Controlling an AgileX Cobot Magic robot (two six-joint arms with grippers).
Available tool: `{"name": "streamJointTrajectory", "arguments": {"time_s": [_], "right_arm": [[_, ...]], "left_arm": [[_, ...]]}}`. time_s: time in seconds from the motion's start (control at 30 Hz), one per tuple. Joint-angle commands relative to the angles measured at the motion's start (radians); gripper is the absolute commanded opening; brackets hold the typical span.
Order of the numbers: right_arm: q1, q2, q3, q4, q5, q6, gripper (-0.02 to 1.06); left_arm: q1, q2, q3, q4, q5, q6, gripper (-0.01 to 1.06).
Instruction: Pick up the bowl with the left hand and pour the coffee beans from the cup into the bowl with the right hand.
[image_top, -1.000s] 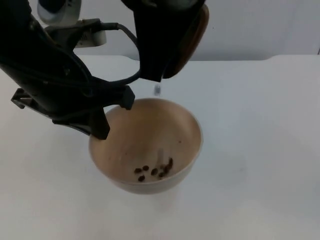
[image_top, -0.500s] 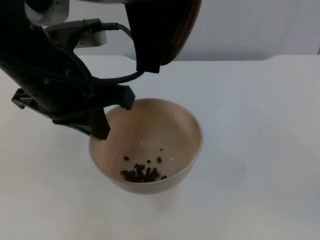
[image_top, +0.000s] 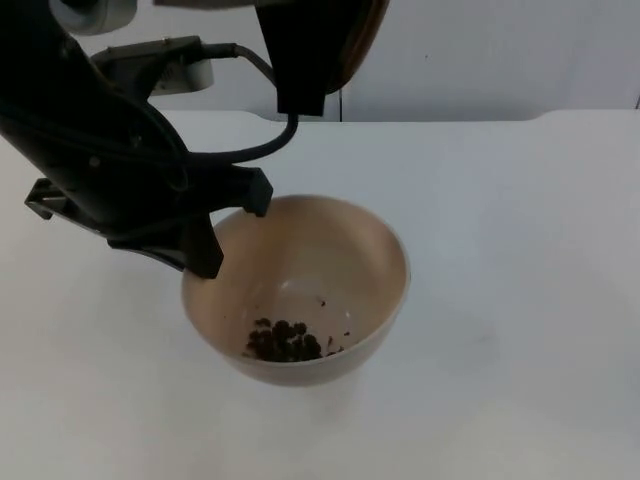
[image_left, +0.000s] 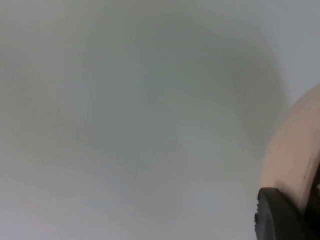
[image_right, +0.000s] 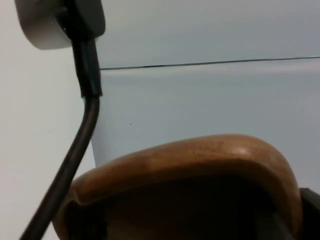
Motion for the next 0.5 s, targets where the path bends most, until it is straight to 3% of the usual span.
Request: {"name": "streamJointTrajectory", "arguments": {"time_s": [0.0,0.37,0.47], "right_arm": [[0.007,-0.007,0.002,-0.022,-0.003,-0.005,0.00],[-0.003,-0.007,0.002,0.005,-0.003,0.019,0.00],[-0.020,-0.011,-0.006,0.069,-0.003,0.013,0.00]], "left_arm": [[0.003,-0.011,-0.001,-0.014,-0.013,0.000,0.00],[0.003,-0.011,-0.001,-0.014,-0.011,0.000,0.00],[0.003,-0.011,-0.001,-0.014,-0.011,0.000,0.00]]}}
